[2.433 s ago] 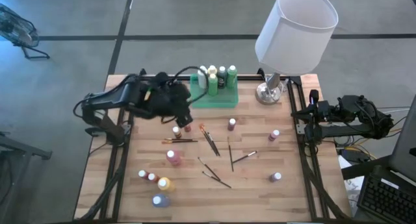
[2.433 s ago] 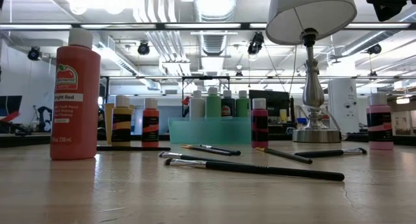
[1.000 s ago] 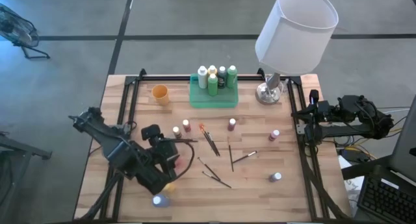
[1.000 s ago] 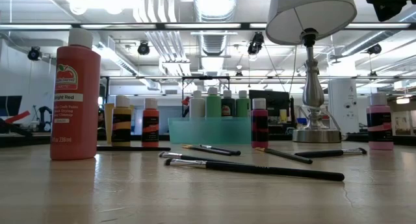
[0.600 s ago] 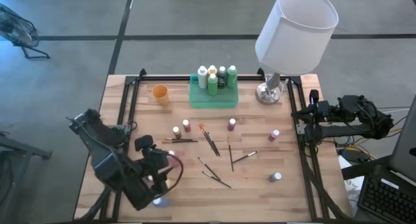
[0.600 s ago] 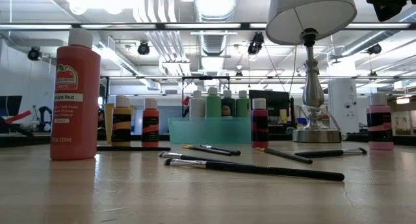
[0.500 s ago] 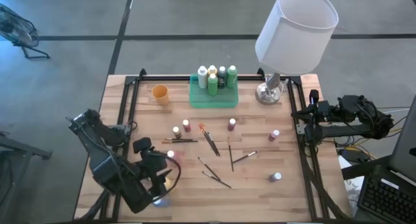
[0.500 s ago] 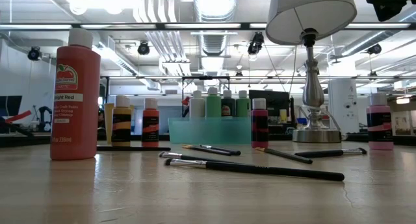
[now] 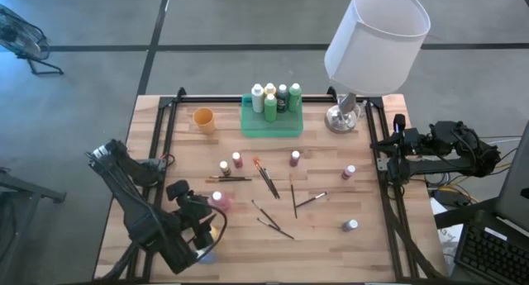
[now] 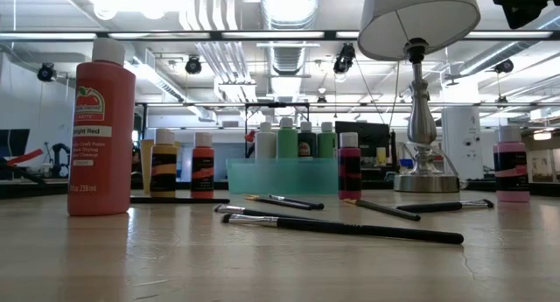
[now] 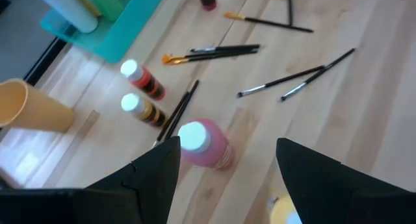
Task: Pick & Place Paint Supplies
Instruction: Put the large red paint bottle into the green bin
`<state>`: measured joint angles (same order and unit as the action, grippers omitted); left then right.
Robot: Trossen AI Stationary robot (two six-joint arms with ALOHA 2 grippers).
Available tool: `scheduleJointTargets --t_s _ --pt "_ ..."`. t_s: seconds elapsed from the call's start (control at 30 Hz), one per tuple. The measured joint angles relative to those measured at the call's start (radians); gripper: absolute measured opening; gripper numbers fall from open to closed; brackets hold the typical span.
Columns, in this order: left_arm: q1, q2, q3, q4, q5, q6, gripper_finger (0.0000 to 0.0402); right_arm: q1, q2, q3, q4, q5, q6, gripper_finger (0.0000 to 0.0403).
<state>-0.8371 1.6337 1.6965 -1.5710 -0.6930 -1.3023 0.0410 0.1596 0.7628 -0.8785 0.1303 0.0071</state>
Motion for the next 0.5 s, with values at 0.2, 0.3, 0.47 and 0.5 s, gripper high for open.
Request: scheduleJointTargets --t_s 0.2,0.3,0.47,0.5 --pt "0.0 -0.002 -0.069 0.004 0.017 -0.071 0.0259 0.0 0.0 0.0 0.0 0.0 0.0 0.0008" --pt "0.0 -0.003 -0.098 0.008 0.027 -0.107 0.0259 0.0 0.0 0.0 0.0 0.0 0.0 0.0008" --pt "0.0 -0.004 -0.141 0.038 0.03 -0.133 0.0259 0.0 0.0 0.0 0.0 0.0 0.0 0.0008" --pt "0.001 -0.005 -0.153 0.051 0.033 -0.134 0.0259 0.0 0.0 0.0 0.0 0.0 0.0 0.0008"
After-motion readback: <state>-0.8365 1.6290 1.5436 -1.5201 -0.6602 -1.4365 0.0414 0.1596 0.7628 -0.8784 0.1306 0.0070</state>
